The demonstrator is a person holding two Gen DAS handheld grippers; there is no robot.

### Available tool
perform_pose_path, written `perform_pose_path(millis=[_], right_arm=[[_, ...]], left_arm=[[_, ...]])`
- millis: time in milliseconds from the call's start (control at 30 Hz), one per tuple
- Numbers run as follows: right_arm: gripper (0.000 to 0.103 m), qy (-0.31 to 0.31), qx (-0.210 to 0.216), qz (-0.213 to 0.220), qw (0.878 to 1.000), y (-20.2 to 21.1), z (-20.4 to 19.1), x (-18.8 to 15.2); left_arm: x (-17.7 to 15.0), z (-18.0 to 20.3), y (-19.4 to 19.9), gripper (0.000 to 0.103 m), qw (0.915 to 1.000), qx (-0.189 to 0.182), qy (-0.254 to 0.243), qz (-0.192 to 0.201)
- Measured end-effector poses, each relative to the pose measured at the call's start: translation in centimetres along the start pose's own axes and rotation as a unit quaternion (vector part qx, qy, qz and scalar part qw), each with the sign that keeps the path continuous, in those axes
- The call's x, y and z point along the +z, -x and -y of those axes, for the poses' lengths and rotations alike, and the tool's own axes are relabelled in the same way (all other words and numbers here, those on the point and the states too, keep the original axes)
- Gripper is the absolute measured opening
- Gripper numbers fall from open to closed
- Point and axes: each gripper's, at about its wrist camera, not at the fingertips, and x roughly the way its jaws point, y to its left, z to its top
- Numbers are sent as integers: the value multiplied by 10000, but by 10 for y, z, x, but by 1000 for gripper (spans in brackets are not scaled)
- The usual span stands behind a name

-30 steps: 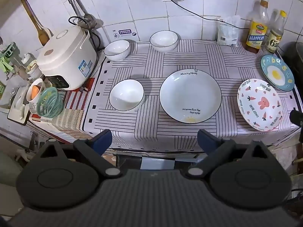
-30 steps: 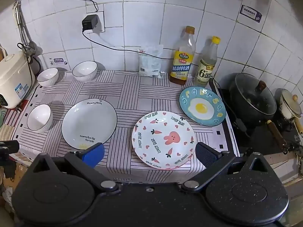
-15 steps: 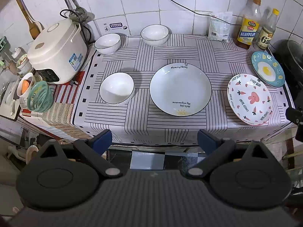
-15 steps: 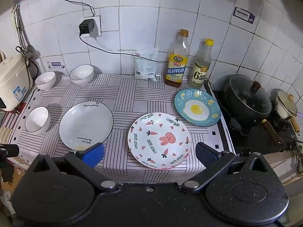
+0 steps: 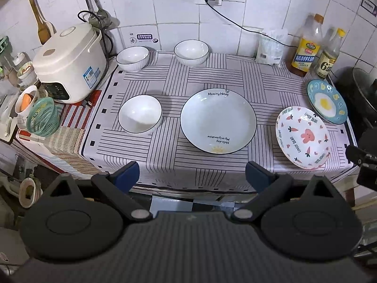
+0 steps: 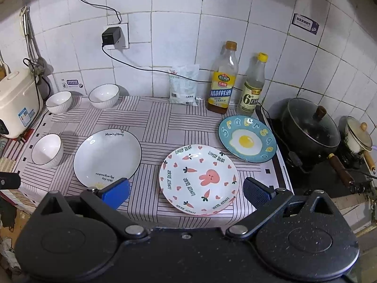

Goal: Organize plates and bowls

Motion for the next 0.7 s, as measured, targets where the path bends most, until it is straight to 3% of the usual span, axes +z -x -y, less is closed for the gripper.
perform_pose_path(millis=[700], right_arm=[[103, 72, 41, 401, 9992, -1, 18, -24]], left_arm=[[-26, 18, -4, 98, 9981, 181, -319, 496]])
